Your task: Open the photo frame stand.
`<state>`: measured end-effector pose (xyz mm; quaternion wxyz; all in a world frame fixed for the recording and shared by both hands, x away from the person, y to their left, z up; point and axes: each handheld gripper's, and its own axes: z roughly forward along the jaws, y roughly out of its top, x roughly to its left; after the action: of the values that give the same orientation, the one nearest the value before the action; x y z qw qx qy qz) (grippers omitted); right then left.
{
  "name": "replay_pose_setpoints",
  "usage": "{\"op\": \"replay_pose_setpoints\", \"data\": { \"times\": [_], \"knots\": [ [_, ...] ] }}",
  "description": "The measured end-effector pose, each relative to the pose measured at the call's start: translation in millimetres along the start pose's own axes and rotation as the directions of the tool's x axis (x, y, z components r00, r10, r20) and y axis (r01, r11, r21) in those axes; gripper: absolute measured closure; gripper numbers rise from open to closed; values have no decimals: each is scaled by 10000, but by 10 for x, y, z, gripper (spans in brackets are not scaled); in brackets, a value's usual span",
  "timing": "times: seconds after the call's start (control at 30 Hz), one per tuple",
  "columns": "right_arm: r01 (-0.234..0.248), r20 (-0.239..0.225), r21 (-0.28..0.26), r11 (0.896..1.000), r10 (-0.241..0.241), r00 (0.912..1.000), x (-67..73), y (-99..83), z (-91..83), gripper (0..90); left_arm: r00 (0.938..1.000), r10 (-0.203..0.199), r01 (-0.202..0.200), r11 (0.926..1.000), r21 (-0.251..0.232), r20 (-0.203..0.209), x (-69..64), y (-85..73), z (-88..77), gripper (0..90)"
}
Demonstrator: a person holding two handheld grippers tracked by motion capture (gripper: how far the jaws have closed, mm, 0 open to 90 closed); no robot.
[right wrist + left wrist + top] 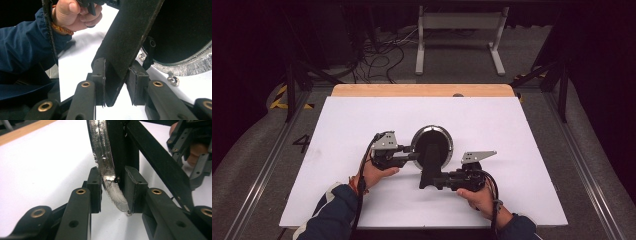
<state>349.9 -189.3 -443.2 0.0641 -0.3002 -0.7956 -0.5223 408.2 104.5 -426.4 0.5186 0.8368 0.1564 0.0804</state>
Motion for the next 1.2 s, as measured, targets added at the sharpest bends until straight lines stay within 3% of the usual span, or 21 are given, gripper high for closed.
{"op": "replay_pose_setpoints", "data": {
  "times": [0.1,0.23,0.43,0.6,0.73,0.83,0.9,1.03,1.2],
  "knots": [
    [2,65,82,10000,-3,10000,-1,-5,-1,710,9999,45,-46,10000,24,102,-7,-15,-1,696],
    [17,86,160,9999,-19,10000,-1,-12,-3,718,9990,363,-378,9978,553,277,-52,-66,75,684],
    [21,187,194,9998,-24,9998,3,-19,-22,718,9981,398,-438,9953,860,475,-85,-102,160,662],
    [66,267,247,9997,-72,9996,1,-22,-32,717,9976,659,-674,9939,871,209,-123,-90,174,655],
    [152,305,228,9996,-159,9994,21,-10,-41,713,9941,990,-947,9912,927,-436,-151,-67,186,660],
    [240,355,260,9994,-249,9991,33,3,-42,711,9893,1205,-1119,9885,1018,-826,-156,-52,185,673],
    [307,413,316,9990,-320,9986,39,10,-40,710,9823,1439,-1308,9852,1110,-1201,-163,-45,187,688],
    [303,469,323,9990,-318,9984,36,8,-32,710,9792,1565,-1418,9831,1159,-1295,-167,-42,191,689],
    [300,562,365,9989,-320,9979,37,-1,-30,712,9870,1239,-1139,9887,974,-1028,-142,-65,189,699]
  ]
}}
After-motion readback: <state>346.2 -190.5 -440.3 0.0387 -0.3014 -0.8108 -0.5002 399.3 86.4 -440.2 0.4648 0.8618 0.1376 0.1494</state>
